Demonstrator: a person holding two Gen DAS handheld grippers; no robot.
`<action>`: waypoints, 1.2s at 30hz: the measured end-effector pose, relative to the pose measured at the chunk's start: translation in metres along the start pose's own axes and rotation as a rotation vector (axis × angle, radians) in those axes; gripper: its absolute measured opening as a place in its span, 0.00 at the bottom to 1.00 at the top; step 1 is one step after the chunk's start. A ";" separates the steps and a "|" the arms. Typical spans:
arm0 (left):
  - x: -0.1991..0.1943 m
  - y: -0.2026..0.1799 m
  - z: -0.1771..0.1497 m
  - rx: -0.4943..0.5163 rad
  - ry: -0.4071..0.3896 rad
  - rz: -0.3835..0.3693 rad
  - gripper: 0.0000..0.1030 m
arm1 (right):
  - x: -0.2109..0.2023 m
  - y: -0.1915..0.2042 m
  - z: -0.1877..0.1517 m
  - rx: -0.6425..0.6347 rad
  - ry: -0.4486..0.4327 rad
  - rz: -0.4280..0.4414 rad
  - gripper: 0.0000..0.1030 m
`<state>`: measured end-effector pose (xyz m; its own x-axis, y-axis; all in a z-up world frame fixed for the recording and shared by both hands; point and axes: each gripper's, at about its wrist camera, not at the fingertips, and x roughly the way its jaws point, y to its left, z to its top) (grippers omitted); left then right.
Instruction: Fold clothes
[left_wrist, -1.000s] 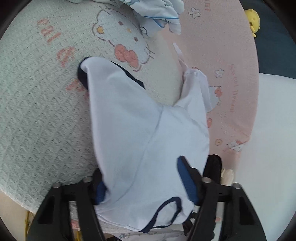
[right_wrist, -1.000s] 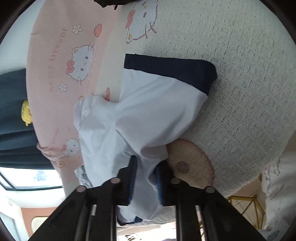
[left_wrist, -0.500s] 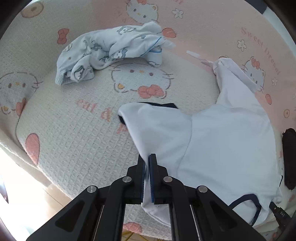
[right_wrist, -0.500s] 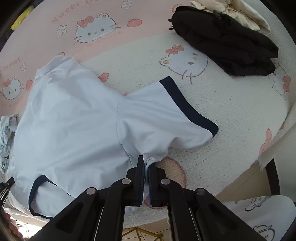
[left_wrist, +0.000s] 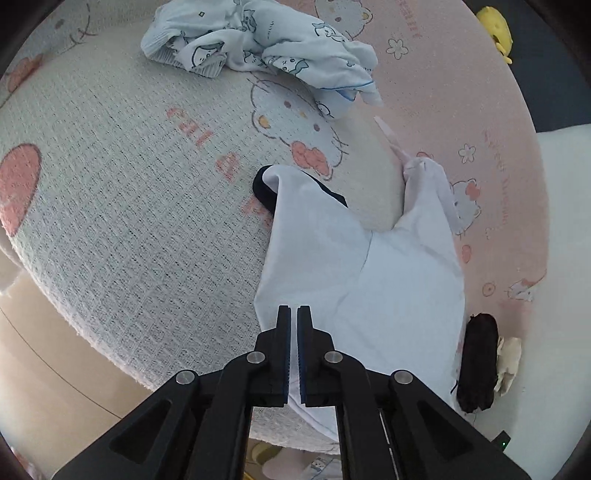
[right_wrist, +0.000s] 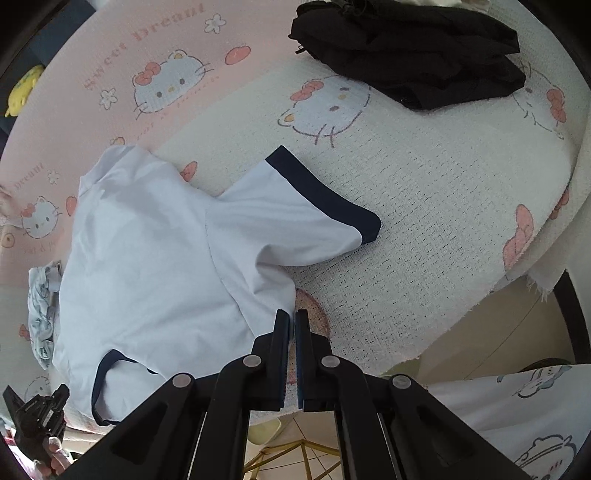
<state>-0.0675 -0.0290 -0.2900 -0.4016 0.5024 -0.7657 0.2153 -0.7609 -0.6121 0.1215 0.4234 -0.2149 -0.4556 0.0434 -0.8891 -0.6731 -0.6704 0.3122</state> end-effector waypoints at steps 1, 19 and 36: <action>0.003 0.000 -0.001 -0.014 0.011 -0.006 0.04 | -0.001 -0.001 0.000 0.002 -0.003 0.009 0.06; 0.014 -0.014 0.021 -0.101 0.104 -0.115 0.80 | 0.019 -0.051 0.017 0.301 0.022 0.274 0.59; 0.025 0.001 0.050 -0.096 0.035 -0.140 0.87 | 0.071 -0.066 0.028 0.624 0.095 0.661 0.64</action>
